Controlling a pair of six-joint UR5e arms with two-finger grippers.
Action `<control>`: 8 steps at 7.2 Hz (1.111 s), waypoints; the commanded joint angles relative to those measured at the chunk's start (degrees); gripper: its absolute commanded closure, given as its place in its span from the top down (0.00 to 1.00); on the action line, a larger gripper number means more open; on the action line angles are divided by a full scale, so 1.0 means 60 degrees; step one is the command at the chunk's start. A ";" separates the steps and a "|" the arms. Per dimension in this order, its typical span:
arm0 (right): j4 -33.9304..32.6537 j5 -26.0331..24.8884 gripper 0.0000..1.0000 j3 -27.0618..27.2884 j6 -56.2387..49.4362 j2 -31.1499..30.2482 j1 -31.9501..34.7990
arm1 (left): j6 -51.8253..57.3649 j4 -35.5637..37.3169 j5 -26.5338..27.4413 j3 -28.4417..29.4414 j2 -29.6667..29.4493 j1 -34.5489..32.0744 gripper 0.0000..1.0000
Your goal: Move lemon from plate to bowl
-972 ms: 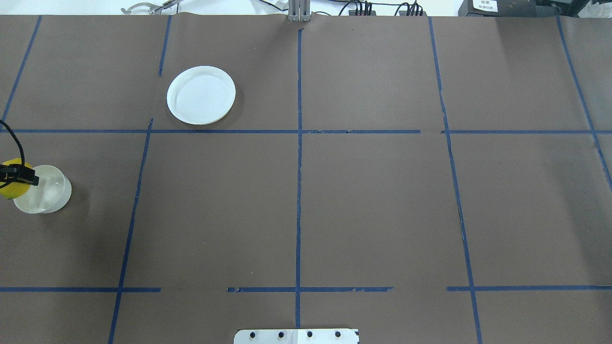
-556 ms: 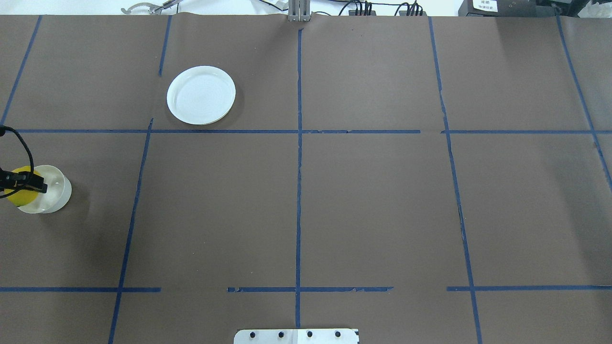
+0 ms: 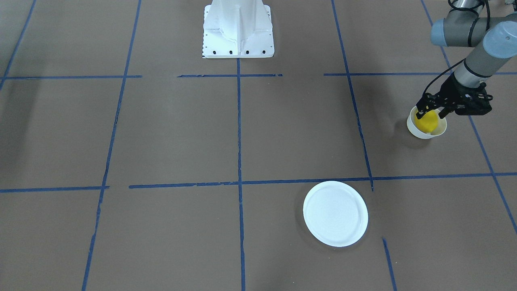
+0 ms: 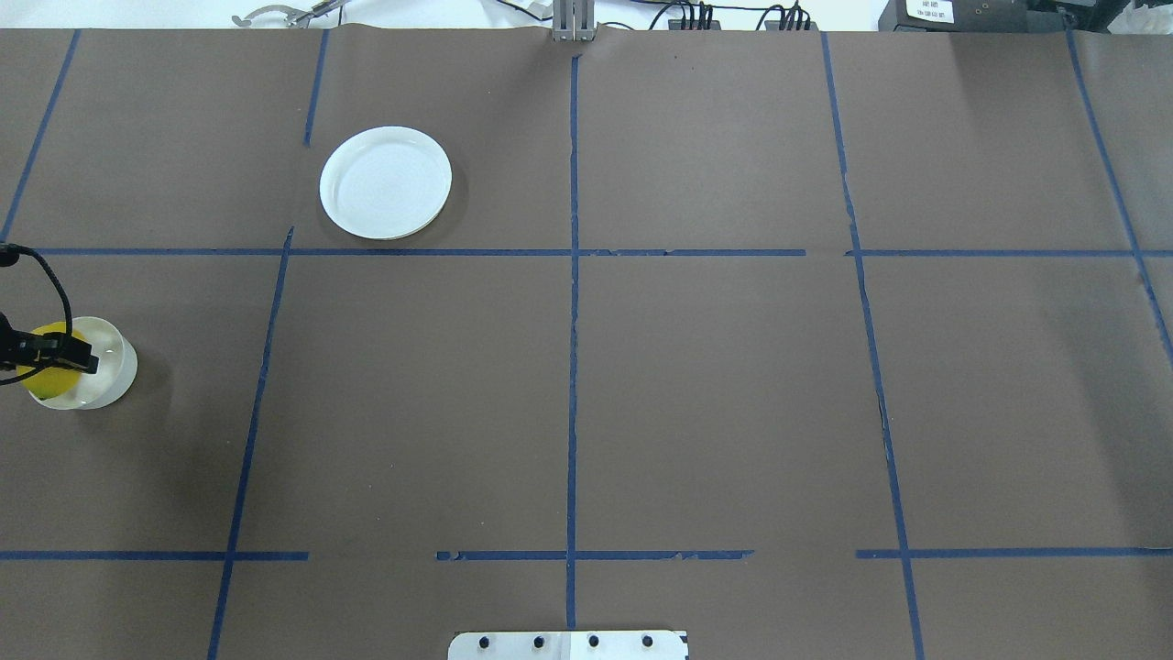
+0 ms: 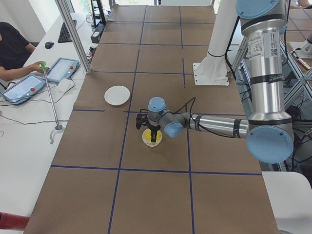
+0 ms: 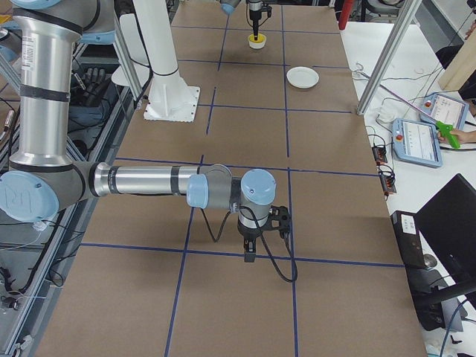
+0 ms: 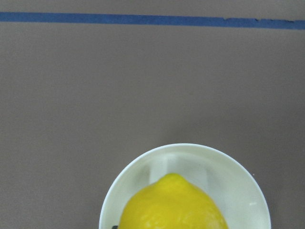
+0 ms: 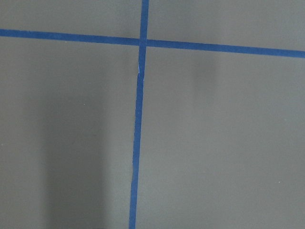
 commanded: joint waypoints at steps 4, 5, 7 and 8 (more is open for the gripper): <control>0.0000 0.0000 1.00 0.0000 0.0000 0.0000 0.0000 | 0.2225 0.0987 -0.1140 -0.0931 -0.0100 -0.1436 1.00; 0.0000 0.0000 1.00 0.0000 0.0000 0.0000 0.0000 | 0.3456 0.1934 -0.1155 -0.1167 -0.0173 -0.2054 1.00; 0.0000 0.0000 1.00 0.0000 0.0000 0.0000 0.0000 | 0.6443 0.4419 -0.1155 -0.1169 -0.0903 -0.3679 1.00; 0.0000 0.0000 1.00 0.0000 0.0000 0.0000 0.0000 | 0.7616 0.6000 -0.1141 -0.1039 -0.1486 -0.4469 1.00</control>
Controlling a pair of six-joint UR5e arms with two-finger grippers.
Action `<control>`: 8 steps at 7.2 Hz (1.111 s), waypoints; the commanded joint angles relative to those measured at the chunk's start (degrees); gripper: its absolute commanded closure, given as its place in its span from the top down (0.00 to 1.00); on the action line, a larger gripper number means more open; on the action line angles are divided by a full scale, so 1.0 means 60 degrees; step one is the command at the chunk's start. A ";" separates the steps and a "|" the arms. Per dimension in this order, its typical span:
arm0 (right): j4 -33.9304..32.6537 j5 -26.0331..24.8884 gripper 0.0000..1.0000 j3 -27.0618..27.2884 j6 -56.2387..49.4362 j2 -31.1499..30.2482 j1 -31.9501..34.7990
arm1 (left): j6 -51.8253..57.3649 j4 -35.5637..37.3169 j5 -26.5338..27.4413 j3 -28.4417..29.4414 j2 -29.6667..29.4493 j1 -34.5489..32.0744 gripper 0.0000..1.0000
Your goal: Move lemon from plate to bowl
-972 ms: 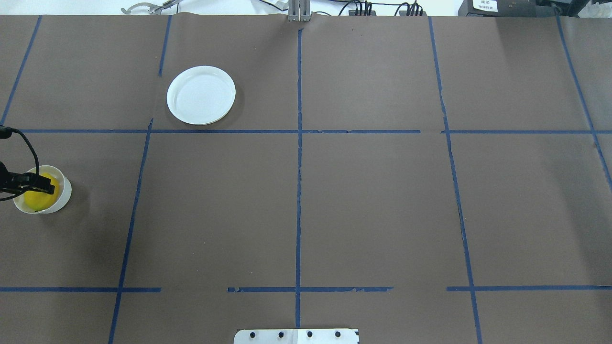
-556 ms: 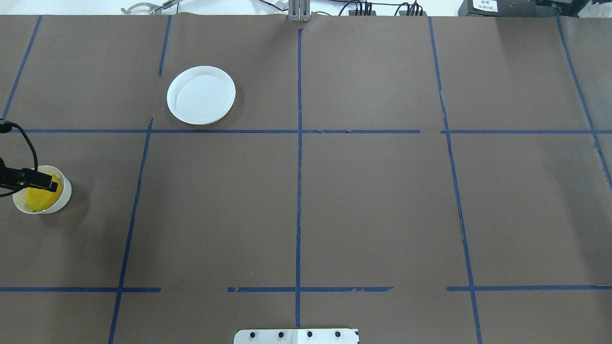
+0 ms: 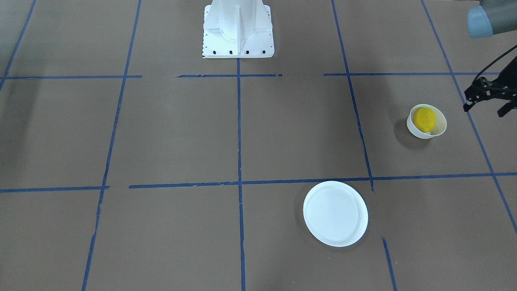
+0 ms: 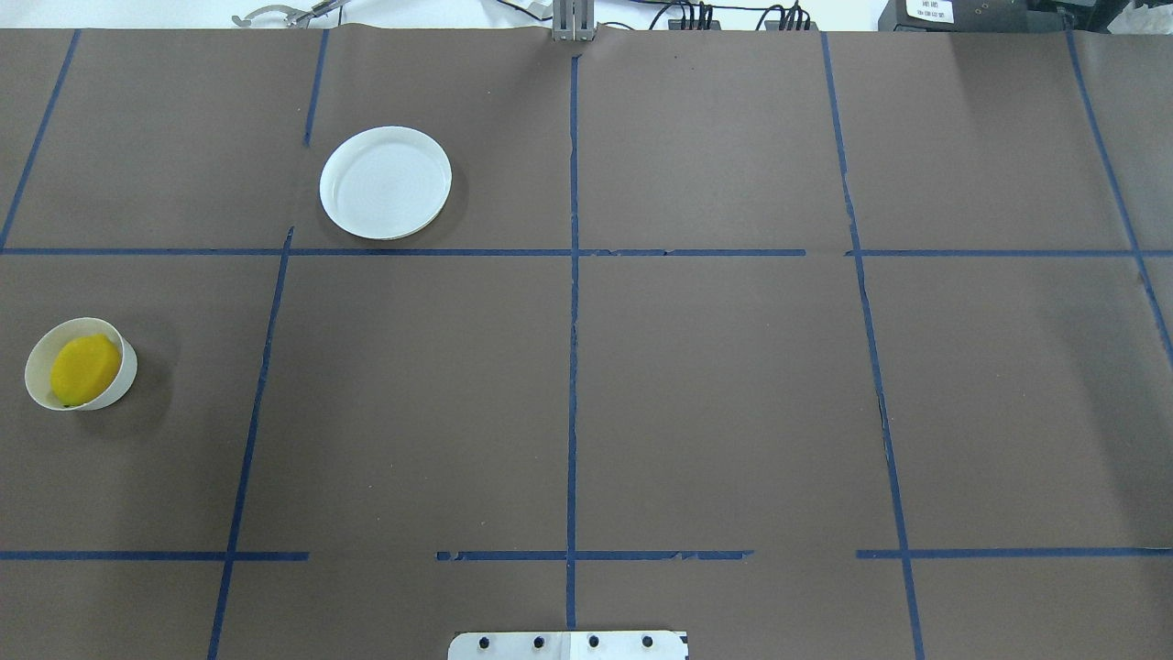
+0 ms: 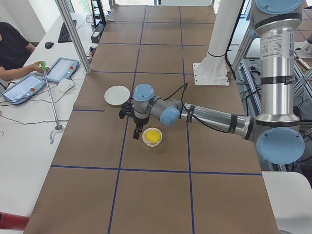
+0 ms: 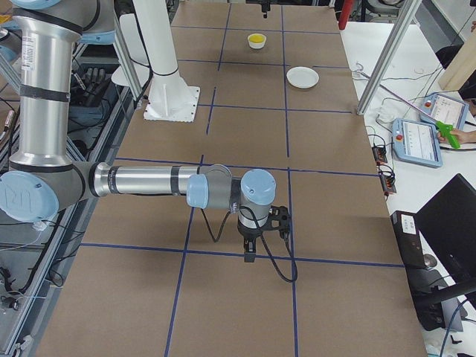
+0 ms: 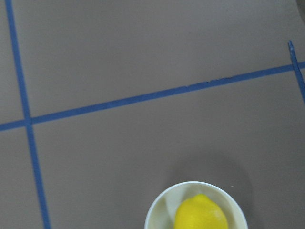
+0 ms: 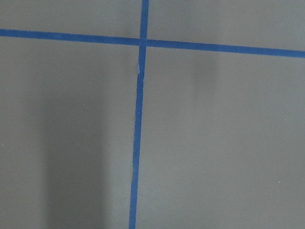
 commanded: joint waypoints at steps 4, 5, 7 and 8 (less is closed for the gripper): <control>0.0000 0.0000 1.00 0.0000 0.0000 0.0000 0.0000 | 0.3662 0.2172 -0.1279 0.3106 -0.0493 -0.2983 1.00; 0.0000 0.0000 1.00 0.0000 0.0000 0.0000 0.0000 | 0.3648 0.2201 -0.1282 0.3127 -0.0478 -0.3056 1.00; 0.0000 0.0000 1.00 0.0000 0.0000 0.0000 0.0000 | 0.3604 0.2274 -0.1282 0.3084 -0.0478 -0.3057 1.00; 0.0000 0.0000 1.00 0.0000 0.0000 0.0000 0.0000 | 0.3546 0.2289 -0.1268 0.2836 -0.0478 -0.3057 1.00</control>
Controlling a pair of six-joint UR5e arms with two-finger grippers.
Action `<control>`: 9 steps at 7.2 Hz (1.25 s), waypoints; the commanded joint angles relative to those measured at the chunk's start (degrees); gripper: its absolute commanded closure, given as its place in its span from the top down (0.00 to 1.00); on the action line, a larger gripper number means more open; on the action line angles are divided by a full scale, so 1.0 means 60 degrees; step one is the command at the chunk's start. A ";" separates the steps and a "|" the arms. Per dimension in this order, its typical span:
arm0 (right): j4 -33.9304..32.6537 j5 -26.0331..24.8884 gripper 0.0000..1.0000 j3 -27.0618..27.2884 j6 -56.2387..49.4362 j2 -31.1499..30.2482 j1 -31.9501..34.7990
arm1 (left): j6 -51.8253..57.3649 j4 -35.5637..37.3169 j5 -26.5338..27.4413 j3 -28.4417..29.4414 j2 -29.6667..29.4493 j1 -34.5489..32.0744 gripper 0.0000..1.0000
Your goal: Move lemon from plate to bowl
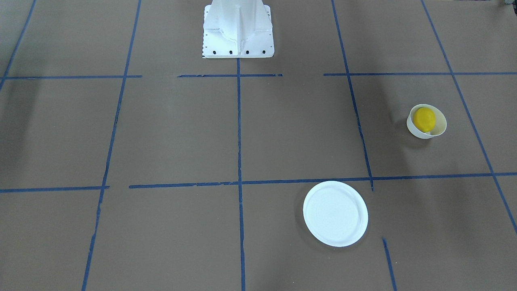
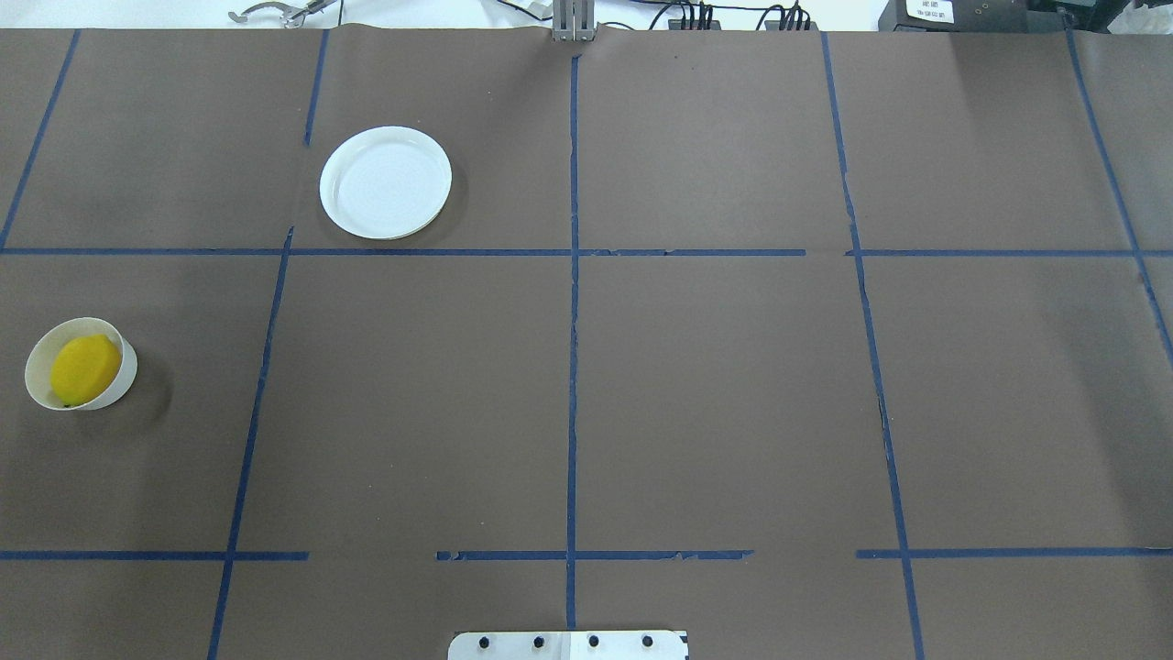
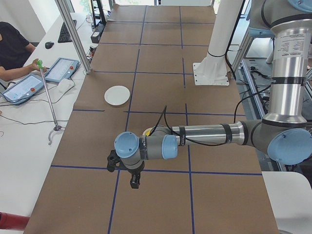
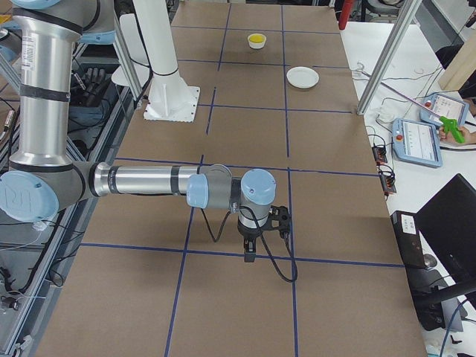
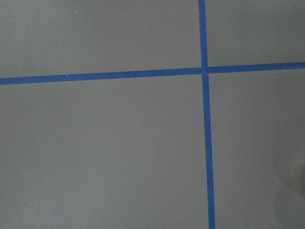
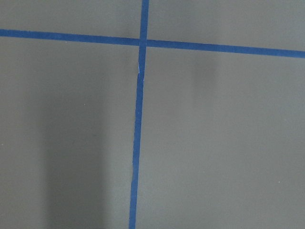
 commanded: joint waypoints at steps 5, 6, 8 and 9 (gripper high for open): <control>0.0000 0.0000 1.00 0.0000 0.0000 0.0000 0.0000 | -0.0234 -0.0035 0.0295 -0.0536 -0.0025 0.0051 1.00; 0.0000 0.0000 1.00 0.0000 0.0000 0.0000 0.0000 | -0.0234 -0.0035 0.0311 -0.0522 -0.0097 0.0066 1.00; 0.0000 0.0000 1.00 0.0000 0.0000 0.0000 0.0000 | -0.0219 -0.0064 0.0282 -0.0537 -0.0156 0.0095 1.00; 0.0000 0.0000 1.00 0.0000 0.0000 0.0000 0.0000 | -0.0219 -0.0064 0.0296 -0.0551 -0.0229 0.0095 1.00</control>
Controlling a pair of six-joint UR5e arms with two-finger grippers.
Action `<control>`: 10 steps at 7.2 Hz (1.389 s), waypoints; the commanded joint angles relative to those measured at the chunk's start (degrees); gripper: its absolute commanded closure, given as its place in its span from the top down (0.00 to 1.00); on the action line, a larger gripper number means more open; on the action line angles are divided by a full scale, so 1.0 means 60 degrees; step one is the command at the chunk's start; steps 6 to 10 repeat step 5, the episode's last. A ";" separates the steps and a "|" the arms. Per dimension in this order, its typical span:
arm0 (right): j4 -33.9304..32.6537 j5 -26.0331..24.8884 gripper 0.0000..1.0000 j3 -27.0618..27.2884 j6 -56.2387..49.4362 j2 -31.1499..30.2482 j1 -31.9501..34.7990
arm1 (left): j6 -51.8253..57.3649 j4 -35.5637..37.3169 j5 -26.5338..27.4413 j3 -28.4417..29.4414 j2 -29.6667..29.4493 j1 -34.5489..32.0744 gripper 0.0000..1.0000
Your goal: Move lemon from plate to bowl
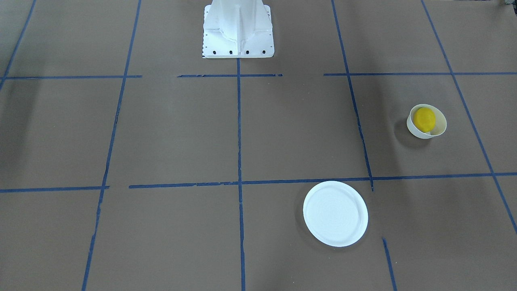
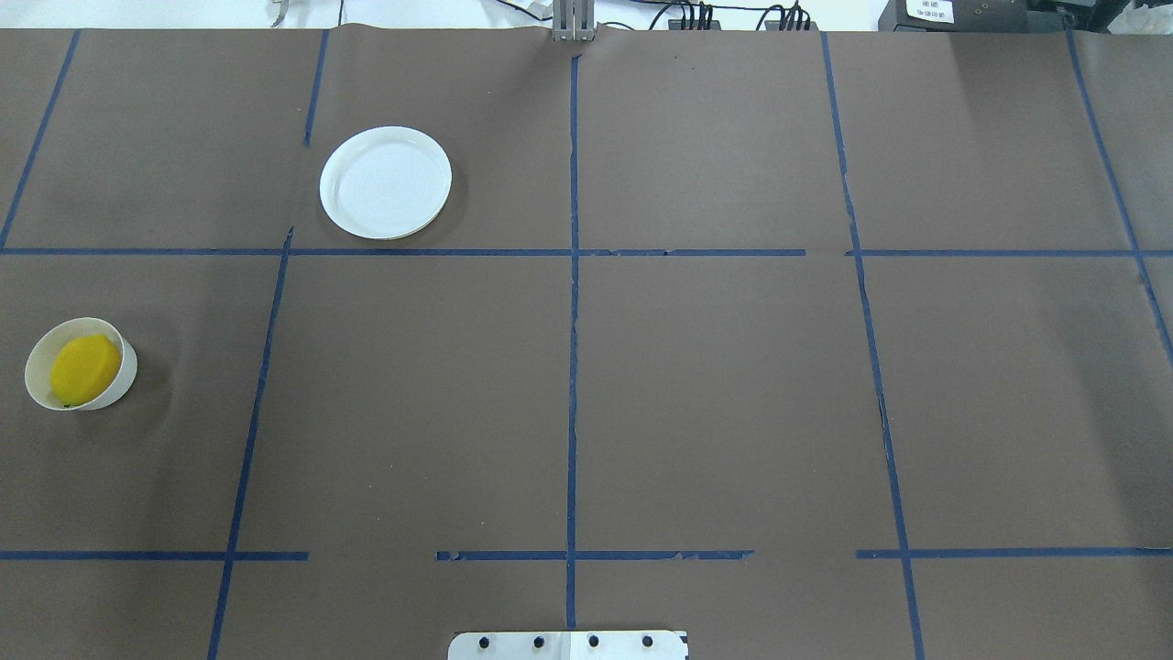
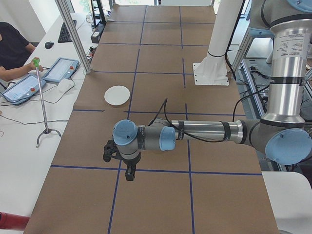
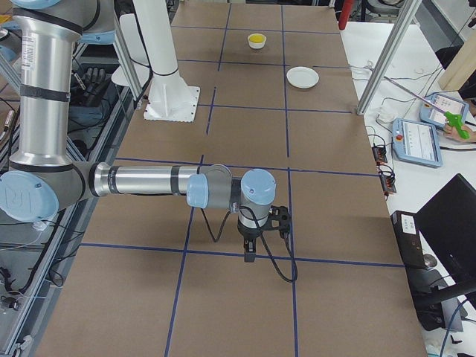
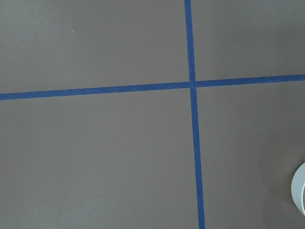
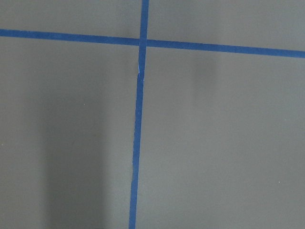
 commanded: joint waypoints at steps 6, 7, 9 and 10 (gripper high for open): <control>0.0000 0.0000 1.00 0.0000 0.0000 0.0000 0.0000 | -0.0009 0.0015 0.0021 0.0002 -0.0162 -0.0006 1.00; 0.0000 0.0000 1.00 0.0000 0.0000 0.0000 0.0000 | -0.0009 0.0015 0.0021 0.0002 -0.0162 -0.0006 1.00; 0.0000 0.0000 1.00 0.0000 0.0000 0.0000 0.0000 | -0.0009 0.0015 0.0021 0.0002 -0.0162 -0.0006 1.00; 0.0000 0.0000 1.00 0.0000 0.0000 0.0000 0.0000 | -0.0009 0.0015 0.0021 0.0002 -0.0162 -0.0006 1.00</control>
